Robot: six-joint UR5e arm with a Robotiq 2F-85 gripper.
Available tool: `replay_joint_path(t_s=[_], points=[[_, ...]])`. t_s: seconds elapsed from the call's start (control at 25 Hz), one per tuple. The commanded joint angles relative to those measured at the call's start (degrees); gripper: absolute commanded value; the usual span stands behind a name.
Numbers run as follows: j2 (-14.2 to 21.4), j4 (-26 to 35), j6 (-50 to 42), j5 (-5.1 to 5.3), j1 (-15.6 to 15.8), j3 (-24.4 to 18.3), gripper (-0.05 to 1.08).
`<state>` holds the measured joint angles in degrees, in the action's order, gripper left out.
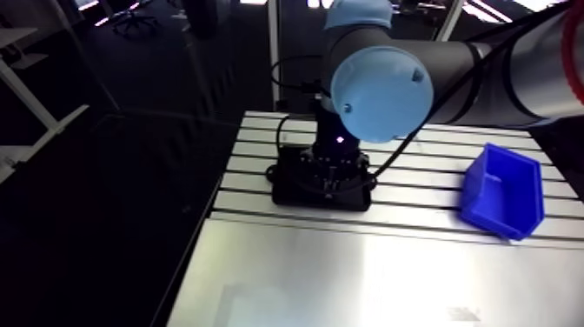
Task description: Pick up the M10 bolt from the tray and put it into the blue bin.
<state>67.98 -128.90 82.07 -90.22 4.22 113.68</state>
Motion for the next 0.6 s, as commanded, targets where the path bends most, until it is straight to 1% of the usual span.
replay_joint_path(t_s=[0.04,0.28,0.44,0.6], points=[[0.08,0.00,-0.11,0.00,0.00,0.01,0.87],[0.44,0.09,0.06,-0.09,0.00,-0.34,1.02],[1.49,0.62,0.15,0.26,0.09,-1.04,1.05],[2.81,2.46,0.24,-0.09,0.18,-2.36,1.07]])
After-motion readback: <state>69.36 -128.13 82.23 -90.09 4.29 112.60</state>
